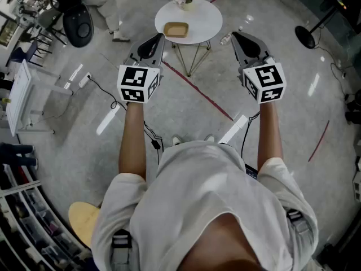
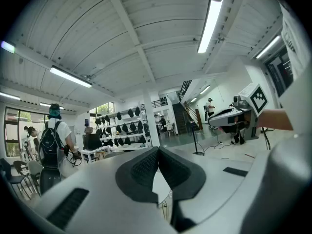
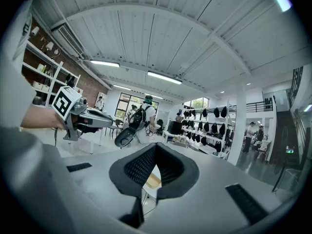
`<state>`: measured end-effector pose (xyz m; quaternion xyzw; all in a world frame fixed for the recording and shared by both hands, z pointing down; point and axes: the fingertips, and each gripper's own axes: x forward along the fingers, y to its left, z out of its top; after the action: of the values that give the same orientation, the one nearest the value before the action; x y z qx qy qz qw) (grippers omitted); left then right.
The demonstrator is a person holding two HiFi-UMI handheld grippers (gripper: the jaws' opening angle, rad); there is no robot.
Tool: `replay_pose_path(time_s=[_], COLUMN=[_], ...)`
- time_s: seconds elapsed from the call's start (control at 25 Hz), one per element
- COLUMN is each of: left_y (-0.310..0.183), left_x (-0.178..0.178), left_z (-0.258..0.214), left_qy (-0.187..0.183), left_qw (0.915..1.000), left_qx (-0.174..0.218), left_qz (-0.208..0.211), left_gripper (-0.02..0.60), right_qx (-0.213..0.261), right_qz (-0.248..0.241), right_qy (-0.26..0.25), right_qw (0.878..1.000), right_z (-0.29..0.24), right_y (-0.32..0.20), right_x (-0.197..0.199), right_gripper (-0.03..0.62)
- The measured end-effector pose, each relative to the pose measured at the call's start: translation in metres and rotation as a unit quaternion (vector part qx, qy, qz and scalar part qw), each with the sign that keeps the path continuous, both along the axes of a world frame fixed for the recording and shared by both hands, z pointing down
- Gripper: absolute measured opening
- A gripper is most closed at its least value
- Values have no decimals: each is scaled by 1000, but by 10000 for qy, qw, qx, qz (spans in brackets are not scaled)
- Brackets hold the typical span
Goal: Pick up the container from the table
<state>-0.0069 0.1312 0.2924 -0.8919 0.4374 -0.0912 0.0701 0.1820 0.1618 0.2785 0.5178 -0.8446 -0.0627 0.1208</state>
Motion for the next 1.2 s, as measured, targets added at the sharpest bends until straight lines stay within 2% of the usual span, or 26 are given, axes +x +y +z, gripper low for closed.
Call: replay_pose_path(time_s=[0.16, 0.32, 0.56, 0.88, 1.04, 1.2], left_y=[0, -7, -28, -137, -209, -273], left_x=[16, 28, 23, -5, -36, -52], left_z=[1, 6, 8, 25, 22, 22], left_qy=[12, 28, 75, 3, 282, 81], left_qw=[10000, 9995, 9986, 9987, 9988, 9997], left_qx=[1, -55, -126, 50, 18, -3], left_qz=[-78, -326, -514, -500, -404, -219], left_gripper=[17, 17, 17, 17, 17, 17], right_qx=[147, 237, 44, 6, 17, 4], right_qz=[31, -197, -524, -597, -556, -423], right_qy=[-70, -254, -399, -364, -200, -302], right_qw=[9999, 9992, 9978, 9976, 9983, 9986], right_z=[-2, 0, 3, 25, 22, 16], right_y=[1, -5, -33, -136, -204, -269], right_x=[22, 40, 31, 5, -29, -52], right_gripper=[12, 12, 12, 12, 14, 14])
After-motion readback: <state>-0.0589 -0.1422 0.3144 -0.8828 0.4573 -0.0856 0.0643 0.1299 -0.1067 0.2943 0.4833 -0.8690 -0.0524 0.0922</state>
